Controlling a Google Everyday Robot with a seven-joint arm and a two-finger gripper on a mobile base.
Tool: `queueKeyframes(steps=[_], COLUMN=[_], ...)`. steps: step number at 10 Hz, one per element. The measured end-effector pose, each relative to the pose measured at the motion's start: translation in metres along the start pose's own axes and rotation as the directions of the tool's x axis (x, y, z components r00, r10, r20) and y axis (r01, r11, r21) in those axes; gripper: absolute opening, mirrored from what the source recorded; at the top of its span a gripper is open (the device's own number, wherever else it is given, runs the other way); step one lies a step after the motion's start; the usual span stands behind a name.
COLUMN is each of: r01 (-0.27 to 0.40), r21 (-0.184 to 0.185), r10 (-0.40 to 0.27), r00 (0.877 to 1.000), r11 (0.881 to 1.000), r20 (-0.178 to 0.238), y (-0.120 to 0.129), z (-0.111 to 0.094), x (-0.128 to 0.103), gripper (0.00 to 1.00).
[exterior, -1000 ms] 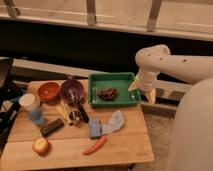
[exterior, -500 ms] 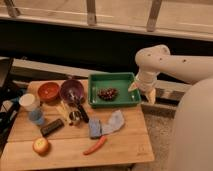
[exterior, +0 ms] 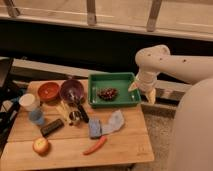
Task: Place grapes in plastic cup
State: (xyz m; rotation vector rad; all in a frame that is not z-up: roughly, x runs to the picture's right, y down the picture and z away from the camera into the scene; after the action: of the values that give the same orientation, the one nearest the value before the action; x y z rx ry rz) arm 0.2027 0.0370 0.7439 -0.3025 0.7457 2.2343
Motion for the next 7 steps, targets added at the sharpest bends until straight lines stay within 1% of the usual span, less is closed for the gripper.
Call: queueKeyframes(steps=[3,5,7], r01=[-0.002,0.019,0.081], r21=[0.001,-0.008,-0.028], r10=[0.002,-0.019,-0.080], r00=[1.000,1.000,0.996], r11=[1.000,1.000,0.996], r20=[0.001,0.023,0.044], y=[0.000,0.004,0.036], z=[0.000,-0.006,-0.015], x=[0.001,0.001,0.010], gripper=[0.80,0.80,0.80])
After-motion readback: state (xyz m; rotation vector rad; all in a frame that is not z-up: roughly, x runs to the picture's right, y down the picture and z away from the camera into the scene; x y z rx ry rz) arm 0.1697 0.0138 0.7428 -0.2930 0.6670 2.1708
